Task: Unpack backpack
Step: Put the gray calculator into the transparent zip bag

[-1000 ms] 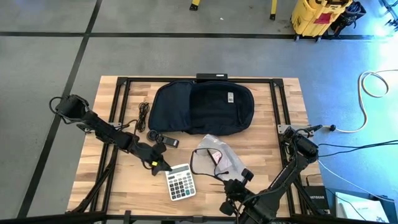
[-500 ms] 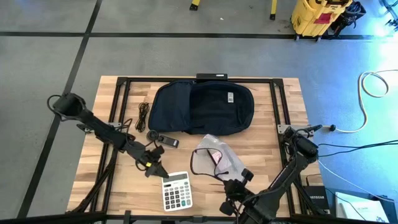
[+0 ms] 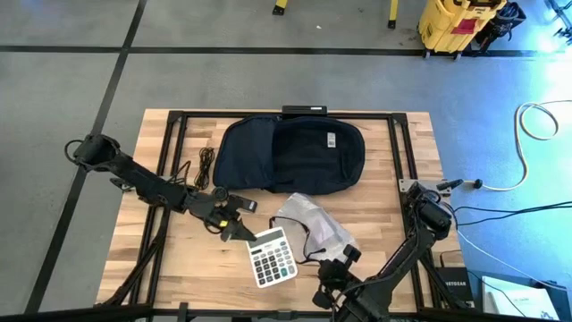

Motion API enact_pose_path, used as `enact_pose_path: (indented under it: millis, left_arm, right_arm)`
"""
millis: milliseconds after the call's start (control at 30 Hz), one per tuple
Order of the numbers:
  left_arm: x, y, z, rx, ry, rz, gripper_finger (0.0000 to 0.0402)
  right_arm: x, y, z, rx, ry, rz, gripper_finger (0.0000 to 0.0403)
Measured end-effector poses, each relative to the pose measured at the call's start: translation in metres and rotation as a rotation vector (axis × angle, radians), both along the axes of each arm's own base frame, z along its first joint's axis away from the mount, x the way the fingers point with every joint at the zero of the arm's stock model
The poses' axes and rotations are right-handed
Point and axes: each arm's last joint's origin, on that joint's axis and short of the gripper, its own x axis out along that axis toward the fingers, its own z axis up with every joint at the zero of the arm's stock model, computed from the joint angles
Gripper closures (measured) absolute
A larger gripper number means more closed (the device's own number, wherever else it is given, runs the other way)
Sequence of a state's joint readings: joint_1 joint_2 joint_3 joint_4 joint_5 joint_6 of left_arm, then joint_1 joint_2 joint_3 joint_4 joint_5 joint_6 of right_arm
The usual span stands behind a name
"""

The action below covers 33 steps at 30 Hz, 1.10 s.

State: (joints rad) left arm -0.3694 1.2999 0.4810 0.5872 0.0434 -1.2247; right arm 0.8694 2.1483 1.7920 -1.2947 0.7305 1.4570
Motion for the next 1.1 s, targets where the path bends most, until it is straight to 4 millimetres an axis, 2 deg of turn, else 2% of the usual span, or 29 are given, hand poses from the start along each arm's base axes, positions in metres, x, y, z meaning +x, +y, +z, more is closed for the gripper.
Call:
enact_pose_path:
  millis: [133, 367, 633, 1100]
  left_arm:
    - [0.007, 0.002, 0.004, 0.03, 0.098, -0.01, 0.0394]
    - [0.01, 0.006, 0.006, 0.013, 0.168, -0.008, 0.0394]
    - [0.016, 0.023, 0.004, -0.01, 0.187, 0.084, 0.0394]
    - [0.016, 0.035, -0.002, 0.016, 0.246, 0.116, 0.0394]
  right_arm:
    - [0.001, 0.001, 0.0, -0.004, -0.019, 0.004, 0.0403]
    - [0.002, 0.001, 0.001, -0.023, -0.032, 0.022, 0.0403]
    - [0.002, 0.001, 0.001, -0.03, -0.031, 0.029, 0.0403]
    - [0.002, 0.001, 0.001, -0.039, -0.025, 0.042, 0.0403]
